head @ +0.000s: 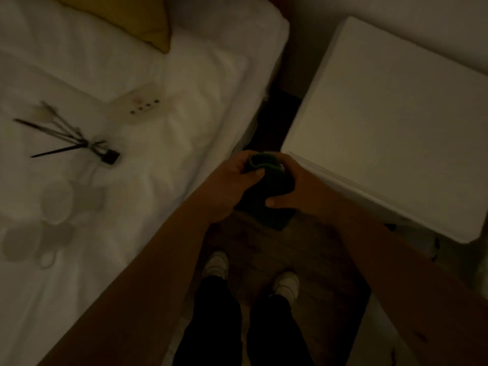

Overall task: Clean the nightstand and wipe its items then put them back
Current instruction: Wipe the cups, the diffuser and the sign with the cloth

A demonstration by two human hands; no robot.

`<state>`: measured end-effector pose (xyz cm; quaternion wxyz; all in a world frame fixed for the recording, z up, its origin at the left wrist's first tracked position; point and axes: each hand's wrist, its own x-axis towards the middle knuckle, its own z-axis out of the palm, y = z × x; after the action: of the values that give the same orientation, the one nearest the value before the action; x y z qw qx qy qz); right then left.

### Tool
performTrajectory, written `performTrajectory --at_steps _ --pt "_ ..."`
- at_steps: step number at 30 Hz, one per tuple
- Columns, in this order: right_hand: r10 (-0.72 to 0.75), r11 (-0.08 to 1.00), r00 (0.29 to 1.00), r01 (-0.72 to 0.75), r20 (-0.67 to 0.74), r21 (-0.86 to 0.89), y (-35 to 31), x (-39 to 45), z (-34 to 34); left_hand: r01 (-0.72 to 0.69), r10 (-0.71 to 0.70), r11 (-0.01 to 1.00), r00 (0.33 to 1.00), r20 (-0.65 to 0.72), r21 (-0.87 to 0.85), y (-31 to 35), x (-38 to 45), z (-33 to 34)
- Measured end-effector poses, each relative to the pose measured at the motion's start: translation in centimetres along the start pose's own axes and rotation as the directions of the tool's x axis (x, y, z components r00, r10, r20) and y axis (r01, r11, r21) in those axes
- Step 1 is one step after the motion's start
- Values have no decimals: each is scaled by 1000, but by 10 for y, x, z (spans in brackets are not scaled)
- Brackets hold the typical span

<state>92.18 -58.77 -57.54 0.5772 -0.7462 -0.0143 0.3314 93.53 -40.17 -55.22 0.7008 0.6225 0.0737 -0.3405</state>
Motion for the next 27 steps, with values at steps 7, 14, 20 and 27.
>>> performTrajectory --at_steps 7,14,20,27 --pt "87 985 991 -102 106 139 -61 27 49 -97 139 988 889 -436 117 20 -50 -44" --pt "115 927 983 -158 143 340 -91 48 109 -17 -59 992 810 -583 -123 -20 -116 -86" --pt "130 924 901 -261 413 278 -94 48 153 -243 -21 933 698 -716 -265 -44 -167 -99" --pt "142 837 922 -306 361 453 -87 50 229 -89 83 995 475 -876 46 -64 -221 -157"
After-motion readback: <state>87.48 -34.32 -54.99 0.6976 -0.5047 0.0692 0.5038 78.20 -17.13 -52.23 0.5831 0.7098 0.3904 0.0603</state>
